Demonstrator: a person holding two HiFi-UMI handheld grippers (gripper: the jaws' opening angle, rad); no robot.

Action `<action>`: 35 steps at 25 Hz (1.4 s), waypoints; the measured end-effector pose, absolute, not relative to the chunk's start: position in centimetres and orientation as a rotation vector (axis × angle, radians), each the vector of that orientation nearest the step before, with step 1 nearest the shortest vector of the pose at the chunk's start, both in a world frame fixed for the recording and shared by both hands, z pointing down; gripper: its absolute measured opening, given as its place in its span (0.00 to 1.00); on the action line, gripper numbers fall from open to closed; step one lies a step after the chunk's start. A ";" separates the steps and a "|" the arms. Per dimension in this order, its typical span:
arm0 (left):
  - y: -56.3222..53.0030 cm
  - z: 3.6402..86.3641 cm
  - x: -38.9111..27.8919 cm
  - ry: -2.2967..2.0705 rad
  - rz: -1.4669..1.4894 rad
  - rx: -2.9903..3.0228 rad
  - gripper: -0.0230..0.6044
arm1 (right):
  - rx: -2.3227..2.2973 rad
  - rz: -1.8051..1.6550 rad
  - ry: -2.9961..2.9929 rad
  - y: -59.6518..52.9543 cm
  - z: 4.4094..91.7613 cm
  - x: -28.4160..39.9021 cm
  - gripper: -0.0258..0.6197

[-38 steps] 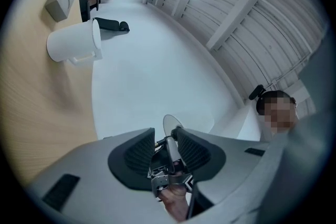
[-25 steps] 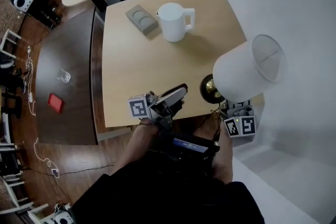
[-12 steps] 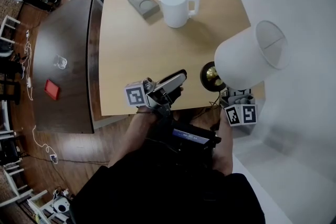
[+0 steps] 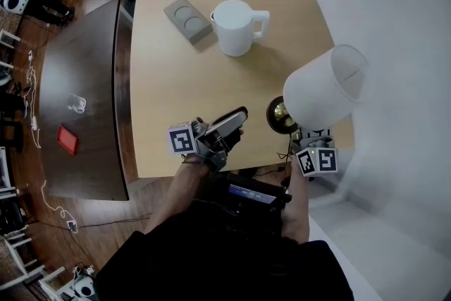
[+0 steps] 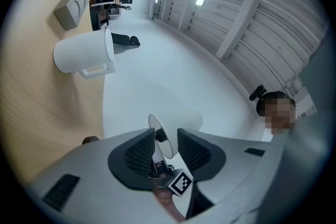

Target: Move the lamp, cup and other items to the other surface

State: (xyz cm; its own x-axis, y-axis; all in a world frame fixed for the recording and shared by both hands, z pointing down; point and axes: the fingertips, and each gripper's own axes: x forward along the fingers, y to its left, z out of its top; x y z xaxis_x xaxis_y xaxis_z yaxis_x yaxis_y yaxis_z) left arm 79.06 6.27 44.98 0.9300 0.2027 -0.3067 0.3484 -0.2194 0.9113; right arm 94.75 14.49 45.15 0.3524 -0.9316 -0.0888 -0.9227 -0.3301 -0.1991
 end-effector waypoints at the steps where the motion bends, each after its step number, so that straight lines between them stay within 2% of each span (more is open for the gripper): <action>1: 5.2 45.8 79.7 0.408 -0.137 1.803 0.26 | -2.405 -0.072 1.671 13.4 46.2 95.5 0.16; 8: 4.6 46.5 78.7 0.405 -0.098 1.786 0.26 | -2.439 -0.138 1.655 12.4 47.6 94.2 0.16; 35: 4.5 48.8 80.7 0.423 -0.023 1.763 0.26 | -2.546 -0.282 1.563 10.1 54.0 97.0 0.16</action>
State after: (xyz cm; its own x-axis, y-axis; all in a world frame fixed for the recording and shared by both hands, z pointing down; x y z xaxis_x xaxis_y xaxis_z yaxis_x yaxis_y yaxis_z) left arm 80.67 4.47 48.77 0.9322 0.2691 -0.2421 0.2940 -0.1727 0.9401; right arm 96.97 10.15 53.97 0.4425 -0.8927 0.0856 -0.8663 -0.4502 -0.2166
